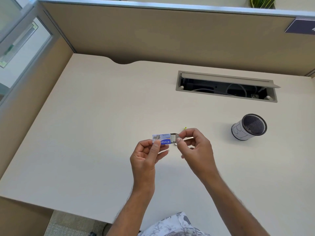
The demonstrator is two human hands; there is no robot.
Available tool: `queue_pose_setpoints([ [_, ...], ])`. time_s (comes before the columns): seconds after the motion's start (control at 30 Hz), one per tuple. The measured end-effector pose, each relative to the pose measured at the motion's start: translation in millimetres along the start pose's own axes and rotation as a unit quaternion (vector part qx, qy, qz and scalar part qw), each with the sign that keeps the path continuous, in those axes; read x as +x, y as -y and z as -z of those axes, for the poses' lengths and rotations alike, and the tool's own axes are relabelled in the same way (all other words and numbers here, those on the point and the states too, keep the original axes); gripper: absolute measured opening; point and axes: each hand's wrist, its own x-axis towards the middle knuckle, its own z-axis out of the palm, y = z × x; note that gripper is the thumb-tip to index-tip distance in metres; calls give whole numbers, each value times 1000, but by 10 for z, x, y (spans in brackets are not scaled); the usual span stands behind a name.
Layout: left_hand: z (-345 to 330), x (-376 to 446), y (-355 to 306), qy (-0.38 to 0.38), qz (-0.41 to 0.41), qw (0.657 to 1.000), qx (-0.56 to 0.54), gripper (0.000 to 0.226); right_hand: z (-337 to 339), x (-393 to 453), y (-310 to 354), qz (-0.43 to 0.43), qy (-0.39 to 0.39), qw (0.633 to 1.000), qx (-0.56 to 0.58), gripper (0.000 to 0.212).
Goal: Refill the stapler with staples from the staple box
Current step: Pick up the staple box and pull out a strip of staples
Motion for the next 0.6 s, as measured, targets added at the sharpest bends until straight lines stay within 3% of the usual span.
queue_pose_setpoints([
  [0.1, -7, 1, 12, -2, 2, 1000, 1, 6, 21, 10, -6, -65, -7, 987, 146, 13],
  [0.2, -17, 9, 15, -4, 2, 1000, 2, 8, 51, 44, -20, -119, -5, 939, 321, 6],
  [0.37, -23, 4, 8, -3, 4, 1000, -1, 8, 116, 88, -49, -177, 12, 879, 442, 19],
  [0.43, -24, -1, 0, -2, 4, 1000, -3, 8, 119, 96, -63, -174, 40, 896, 407, 5],
  [0.53, -31, -2, -16, -2, 2, 1000, -4, 8, 111, 81, -132, -118, 74, 951, 275, 26],
  [0.6, -32, 0, -20, -4, 1, 1000, -3, 7, 89, 47, -166, -78, 91, 969, 215, 28],
])
